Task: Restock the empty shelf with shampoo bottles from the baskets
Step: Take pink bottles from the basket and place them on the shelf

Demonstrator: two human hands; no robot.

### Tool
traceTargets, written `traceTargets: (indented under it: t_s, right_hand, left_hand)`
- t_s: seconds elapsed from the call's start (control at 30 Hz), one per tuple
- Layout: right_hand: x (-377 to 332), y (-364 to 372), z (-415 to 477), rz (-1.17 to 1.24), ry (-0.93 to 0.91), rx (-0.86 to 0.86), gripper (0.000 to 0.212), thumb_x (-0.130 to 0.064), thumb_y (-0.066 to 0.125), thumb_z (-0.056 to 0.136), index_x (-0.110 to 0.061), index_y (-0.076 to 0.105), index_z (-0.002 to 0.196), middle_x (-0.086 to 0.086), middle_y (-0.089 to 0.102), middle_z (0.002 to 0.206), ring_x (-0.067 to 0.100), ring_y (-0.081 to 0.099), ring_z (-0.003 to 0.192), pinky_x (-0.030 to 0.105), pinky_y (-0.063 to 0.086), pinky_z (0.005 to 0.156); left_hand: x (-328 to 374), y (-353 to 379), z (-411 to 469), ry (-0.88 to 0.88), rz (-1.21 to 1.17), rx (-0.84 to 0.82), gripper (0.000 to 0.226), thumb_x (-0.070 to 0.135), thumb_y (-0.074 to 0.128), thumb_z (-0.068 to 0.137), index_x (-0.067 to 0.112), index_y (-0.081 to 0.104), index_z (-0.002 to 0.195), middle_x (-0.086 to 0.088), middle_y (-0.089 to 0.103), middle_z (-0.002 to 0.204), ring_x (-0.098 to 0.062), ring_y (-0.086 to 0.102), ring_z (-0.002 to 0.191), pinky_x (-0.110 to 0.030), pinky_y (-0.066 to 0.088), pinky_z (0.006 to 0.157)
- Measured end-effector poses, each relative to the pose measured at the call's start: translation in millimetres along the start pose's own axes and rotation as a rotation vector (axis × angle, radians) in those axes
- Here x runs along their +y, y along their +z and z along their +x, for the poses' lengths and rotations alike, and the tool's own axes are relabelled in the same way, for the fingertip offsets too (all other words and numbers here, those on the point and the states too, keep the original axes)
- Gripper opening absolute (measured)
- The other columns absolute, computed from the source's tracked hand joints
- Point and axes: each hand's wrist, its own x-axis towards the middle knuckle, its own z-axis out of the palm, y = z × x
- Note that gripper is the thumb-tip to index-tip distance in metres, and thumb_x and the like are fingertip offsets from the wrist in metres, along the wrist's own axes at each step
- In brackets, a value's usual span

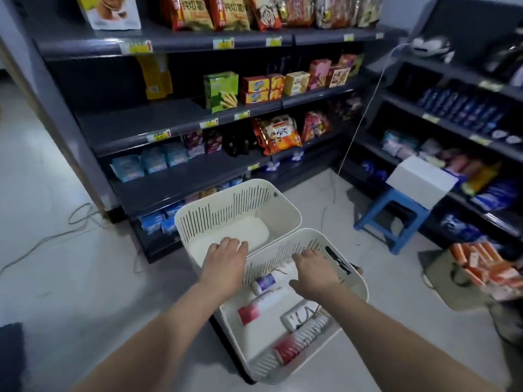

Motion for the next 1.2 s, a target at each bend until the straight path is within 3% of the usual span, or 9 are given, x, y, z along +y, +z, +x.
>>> traceTargets:
  t_s: [0.13, 0.4, 0.53, 0.77, 0.83, 0.9, 1.03, 1.1, 1.2]
  right_hand:
    - [30.9, 20.9, 6.9, 0.026, 0.040, -0.048, 0.063, -0.040, 0.061, 0.091, -0.017, 0.039, 0.145, 0.009, 0.045, 0.146, 0.029, 0.038, 0.136, 0.041, 0.036, 0.110]
    - [64.9, 74.3, 23.3, 0.143, 0.147, -0.225, 0.053, -0.037, 0.059, 0.091, -0.015, 0.046, 0.138, 0.010, 0.052, 0.139, 0.028, 0.042, 0.132, 0.044, 0.043, 0.106]
    - [74.9, 99.1, 32.8, 0.173, 0.215, -0.299, 0.051, -0.036, 0.057, 0.092, -0.015, 0.048, 0.137, 0.011, 0.052, 0.139, 0.028, 0.042, 0.134, 0.041, 0.035, 0.110]
    - [90.8, 144.0, 55.1, 0.270, 0.334, -0.484, 0.045, -0.029, 0.063, 0.090, -0.016, 0.056, 0.132, 0.009, 0.056, 0.136, 0.025, 0.055, 0.123, 0.036, 0.049, 0.101]
    - [92.2, 158.9, 62.0, 0.248, 0.349, -0.567, 0.052, -0.031, 0.063, 0.090, -0.012, 0.052, 0.136, 0.010, 0.059, 0.132, 0.026, 0.056, 0.124, 0.038, 0.043, 0.108]
    - [92.8, 170.9, 68.6, 0.211, 0.325, -0.627, 0.062, -0.034, 0.064, 0.091, -0.006, 0.043, 0.142, 0.013, 0.054, 0.137, 0.028, 0.051, 0.130, 0.044, 0.027, 0.119]
    - [96.5, 189.7, 80.7, 0.167, 0.267, -0.674, 0.054, -0.025, 0.060, 0.093, -0.003, 0.042, 0.140, 0.013, 0.049, 0.140, 0.029, 0.049, 0.131, 0.043, 0.034, 0.115]
    - [98.4, 199.6, 85.9, 0.185, 0.255, -0.675, 0.046, -0.017, 0.053, 0.094, -0.003, 0.045, 0.137, 0.014, 0.048, 0.139, 0.029, 0.049, 0.130, 0.040, 0.040, 0.110]
    - [96.4, 211.1, 88.9, 0.166, 0.246, -0.674, 0.044, -0.012, 0.045, 0.095, -0.002, 0.045, 0.138, 0.015, 0.046, 0.140, 0.030, 0.045, 0.133, 0.042, 0.037, 0.111]
  left_hand:
    - [32.3, 19.9, 20.2, 0.047, -0.045, -0.100, 0.057, 0.030, 0.052, 0.080, 0.012, 0.045, 0.134, -0.007, 0.050, 0.131, -0.028, 0.041, 0.126, -0.038, 0.034, 0.100]
    - [58.6, 74.9, 49.4, 0.165, 0.023, -0.269, 0.052, 0.027, 0.058, 0.086, 0.020, 0.042, 0.135, -0.003, 0.049, 0.131, -0.022, 0.042, 0.126, -0.033, 0.032, 0.104]
    - [61.9, 106.1, 64.1, 0.185, 0.057, -0.407, 0.059, 0.029, 0.062, 0.086, 0.019, 0.038, 0.139, -0.004, 0.043, 0.140, -0.024, 0.038, 0.131, -0.037, 0.030, 0.108]
    - [57.4, 161.6, 80.9, 0.215, 0.097, -0.570, 0.058, 0.028, 0.058, 0.087, 0.021, 0.039, 0.141, -0.004, 0.047, 0.137, -0.024, 0.040, 0.130, -0.035, 0.035, 0.103]
    - [55.6, 179.7, 83.9, 0.212, 0.095, -0.621, 0.058, 0.029, 0.058, 0.087, 0.021, 0.040, 0.141, -0.005, 0.049, 0.136, -0.024, 0.041, 0.128, -0.035, 0.035, 0.103]
    - [54.0, 196.8, 85.4, 0.211, 0.092, -0.667, 0.052, 0.027, 0.059, 0.088, 0.018, 0.044, 0.137, -0.007, 0.051, 0.134, -0.025, 0.043, 0.126, -0.034, 0.036, 0.104]
    - [53.7, 221.7, 86.5, 0.164, 0.006, -0.745, 0.048, 0.021, 0.053, 0.090, 0.008, 0.042, 0.135, -0.009, 0.052, 0.133, -0.027, 0.047, 0.123, -0.038, 0.036, 0.104]
    - [56.0, 231.1, 87.3, 0.051, -0.120, -0.805, 0.057, 0.028, 0.059, 0.090, 0.006, 0.038, 0.138, -0.011, 0.050, 0.135, -0.028, 0.051, 0.122, -0.037, 0.039, 0.099]
    - [58.5, 240.2, 86.1, -0.079, -0.308, -0.870, 0.066, 0.029, 0.072, 0.082, 0.005, 0.039, 0.135, -0.013, 0.053, 0.130, -0.029, 0.056, 0.116, -0.036, 0.045, 0.093]
